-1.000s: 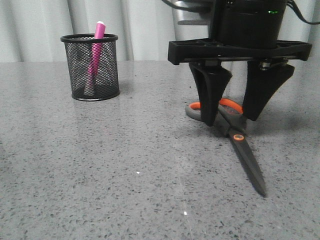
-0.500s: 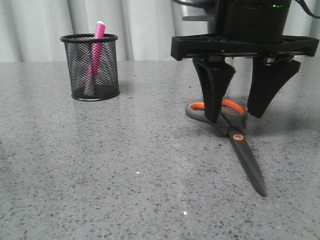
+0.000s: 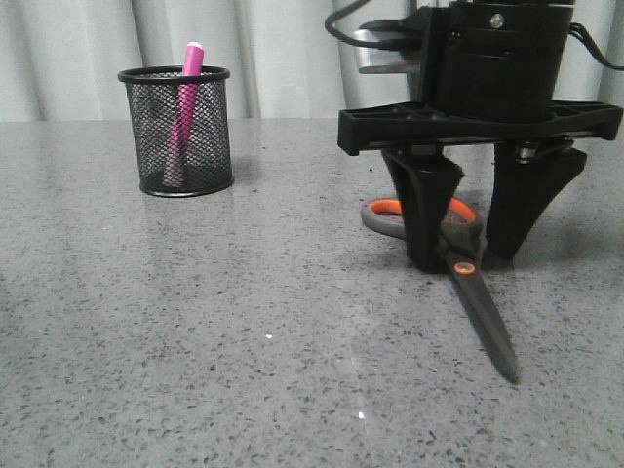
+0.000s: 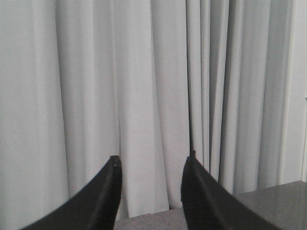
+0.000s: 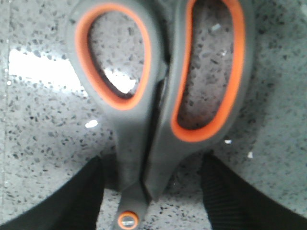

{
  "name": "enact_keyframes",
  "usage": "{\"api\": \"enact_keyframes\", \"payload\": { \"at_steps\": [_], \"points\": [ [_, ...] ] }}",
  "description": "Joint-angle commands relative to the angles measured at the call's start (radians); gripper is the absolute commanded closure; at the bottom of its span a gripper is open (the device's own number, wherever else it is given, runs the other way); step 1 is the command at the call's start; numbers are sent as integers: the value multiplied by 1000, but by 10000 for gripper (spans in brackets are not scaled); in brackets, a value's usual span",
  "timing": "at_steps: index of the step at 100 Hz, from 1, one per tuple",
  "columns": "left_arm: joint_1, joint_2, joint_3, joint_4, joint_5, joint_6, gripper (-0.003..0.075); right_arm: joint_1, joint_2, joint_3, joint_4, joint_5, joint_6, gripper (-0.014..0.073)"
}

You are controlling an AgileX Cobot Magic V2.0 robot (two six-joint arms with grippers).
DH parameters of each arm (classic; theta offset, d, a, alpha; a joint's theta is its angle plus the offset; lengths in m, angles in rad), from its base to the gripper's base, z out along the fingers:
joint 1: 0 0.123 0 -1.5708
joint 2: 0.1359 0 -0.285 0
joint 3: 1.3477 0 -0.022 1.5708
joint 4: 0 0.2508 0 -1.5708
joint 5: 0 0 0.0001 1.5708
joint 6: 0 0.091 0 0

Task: Put pen and scissors into bin
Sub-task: 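Lift the scissors with the right gripper and carry them to the cup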

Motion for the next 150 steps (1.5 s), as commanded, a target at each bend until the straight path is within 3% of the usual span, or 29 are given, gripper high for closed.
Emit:
{"api": "enact_keyframes", "payload": {
  "at_steps": [1, 14, 17, 34, 53, 68, 84, 100, 128, 150],
  "points": [
    [-9, 13, -26, -6, 14, -5, 458, -1, -18, 0, 18, -64, -1, 337],
    [-9, 13, -26, -6, 14, -5, 458, -1, -18, 0, -9, -78, -28, 635],
    [-9, 13, -26, -6, 14, -5, 458, -1, -18, 0, -14, -83, -39, 669],
    [-9, 13, -26, -6, 14, -5, 458, -1, -37, -70, -88, -118, -39, 662],
    [-9, 13, -26, -6, 14, -5, 458, 9, -114, -275, -91, -319, -43, 662],
    [-9, 17, -26, -6, 14, -5, 458, 58, -118, -386, -91, -586, -63, 662],
    [-9, 19, -26, -6, 14, -5, 458, 128, -72, -386, -105, -938, -103, 662],
    [-9, 19, -26, -6, 14, -5, 458, 145, 30, -386, -184, -1159, -103, 662],
    [-9, 19, -26, -6, 14, -5, 458, 114, 191, -386, -196, -1294, -103, 662],
    [-9, 19, -26, -6, 14, -5, 458, 110, 256, -386, -196, -1281, -103, 662]
  ]
}}
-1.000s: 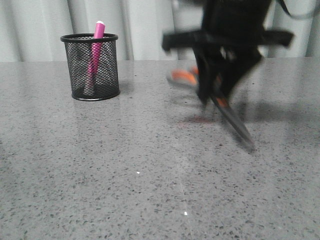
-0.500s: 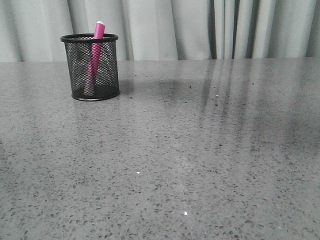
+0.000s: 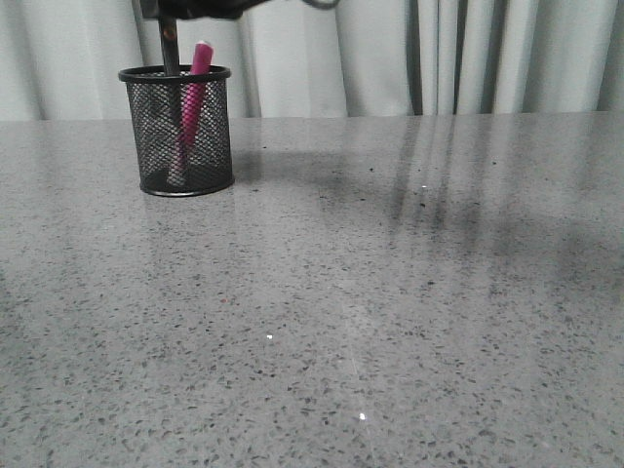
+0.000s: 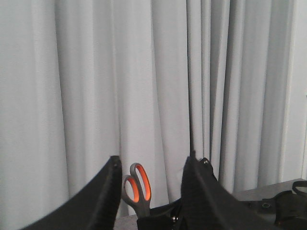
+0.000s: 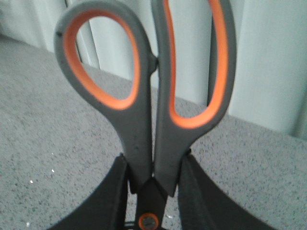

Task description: Put pen and scissors into bin

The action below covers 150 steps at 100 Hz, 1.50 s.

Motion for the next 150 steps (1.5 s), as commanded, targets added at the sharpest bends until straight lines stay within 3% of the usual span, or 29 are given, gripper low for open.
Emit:
{"api": "enact_keyframes", "payload": {
  "at_steps": [1, 22, 29, 41, 48, 53, 64, 71, 78, 86, 92, 111, 129, 150],
  "points": [
    [-9, 11, -24, -6, 12, -5, 458, -7, -43, -33, -10, -86, -11, 662],
    [-9, 11, -4, -6, 12, -5, 458, -7, -39, -33, 14, -32, -11, 623],
    [-9, 11, 0, -6, 12, -5, 458, -7, -43, -33, 17, -30, -11, 513],
    [-9, 11, 3, -6, 10, -5, 458, -7, -70, -33, 24, -3, -11, 238],
    [-9, 11, 3, -6, 10, -5, 458, -7, -94, -33, 26, 19, -11, 139],
    [-9, 11, 3, -6, 10, -5, 458, -7, -116, -33, 26, 37, -11, 116],
    [-9, 9, 3, -6, 8, -5, 458, -7, -188, -33, 26, 92, -11, 147],
    [-9, 9, 3, -6, 8, -5, 460, -7, -247, -33, 26, 142, -11, 228],
    [-9, 9, 9, -6, 5, -5, 501, -7, -315, -28, 16, 206, -11, 395],
    [-9, -3, 30, -6, -10, -5, 636, -7, -411, 22, -43, 244, -11, 671],
    [-9, -20, 58, -6, -32, -5, 743, -7, -508, 103, -78, 247, -11, 657],
    [-9, -125, 184, -6, -82, -5, 739, -7, -908, 510, -194, 243, -11, 658],
    [-9, -222, 295, -6, -82, -5, 739, -9, -1359, 905, -205, 288, -11, 664],
    [-9, -248, 338, -6, -42, -5, 739, -9, -1681, 1060, -222, 429, -11, 664]
  ]
}}
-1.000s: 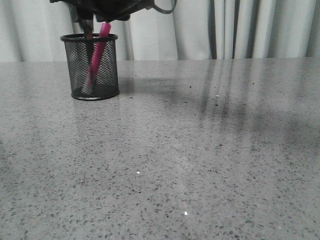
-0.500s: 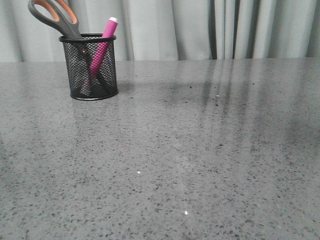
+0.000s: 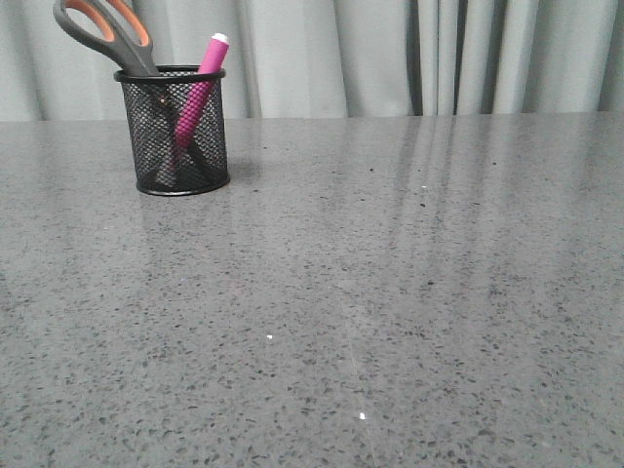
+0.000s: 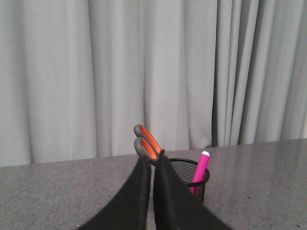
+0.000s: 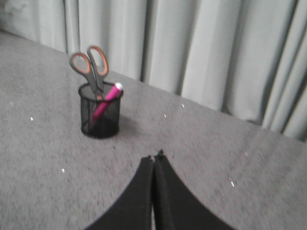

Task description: Put pen and scissors into bin

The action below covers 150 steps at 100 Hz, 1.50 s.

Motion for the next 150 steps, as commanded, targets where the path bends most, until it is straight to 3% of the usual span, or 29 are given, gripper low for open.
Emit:
{"api": "enact_keyframes", "payload": {
  "at_steps": [1, 33, 45, 75, 112, 123, 128, 133, 137, 150],
  "points": [
    [-9, 5, -21, -6, 35, -5, 739, -6, -88, 6, -41, -37, -7, 664],
    [-9, 5, -14, -6, 30, -5, 739, -6, -442, 11, -60, -27, -7, 664],
    [-9, 7, -14, -6, 36, -5, 739, -12, -395, 0, 24, 15, 6, 660],
    [-11, 7, -11, -6, 30, -5, 739, -12, -268, 93, 21, 53, 6, 662],
    [-11, 7, 62, -4, 30, -5, 739, -12, -266, 153, 21, 68, 6, 662],
    [-9, -4, 94, 109, 14, 2, 739, -12, -266, 153, 21, 70, 6, 662],
    [-9, -9, 116, 295, 26, -7, 739, -12, -266, 153, 21, 70, 6, 662],
    [-5, -11, 141, 470, 16, -131, 739, -12, -266, 153, 21, 70, 6, 662],
    [5, -11, 169, 613, -26, -368, 739, -12, -266, 153, 21, 70, 6, 662],
    [63, -30, 265, 1353, -76, -1166, 739, -12, -266, 153, 21, 70, 6, 662]
  ]
}}
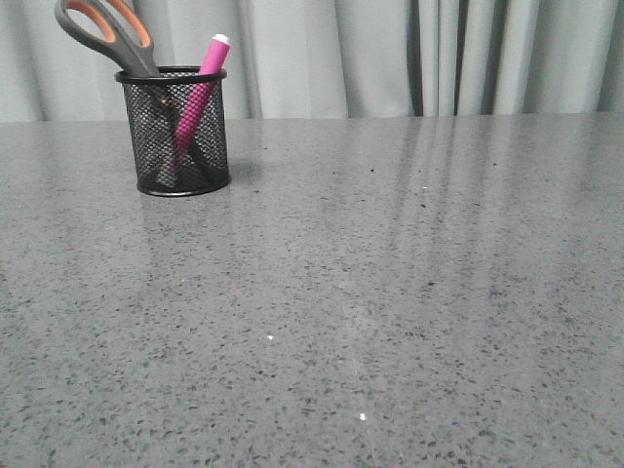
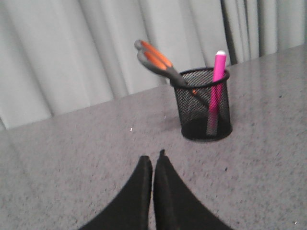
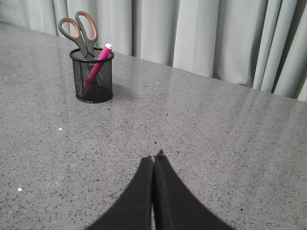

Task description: Put pen and scissors into bin

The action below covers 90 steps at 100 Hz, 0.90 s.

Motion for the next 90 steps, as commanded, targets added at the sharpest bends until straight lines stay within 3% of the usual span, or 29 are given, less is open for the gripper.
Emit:
{"api": "enact_keyframes", "payload": {
  "at_steps": [1, 8, 19, 53, 90],
  "points": [
    [45, -9, 34, 504, -68, -565, 739, -5, 23, -23, -13, -63, 1, 662],
    [88, -24, 87, 667, -66, -794, 739, -5, 23, -23, -13, -63, 1, 662],
    [142, -63, 168, 665, -66, -890, 739, -5, 23, -23, -13, -63, 1, 662],
    [223, -253, 171, 663, 273, -889, 739, -5, 23, -23, -13, -63, 1, 662],
    [223, -279, 171, 652, 277, -889, 739, -5, 23, -23, -13, -63, 1, 662]
  ]
}}
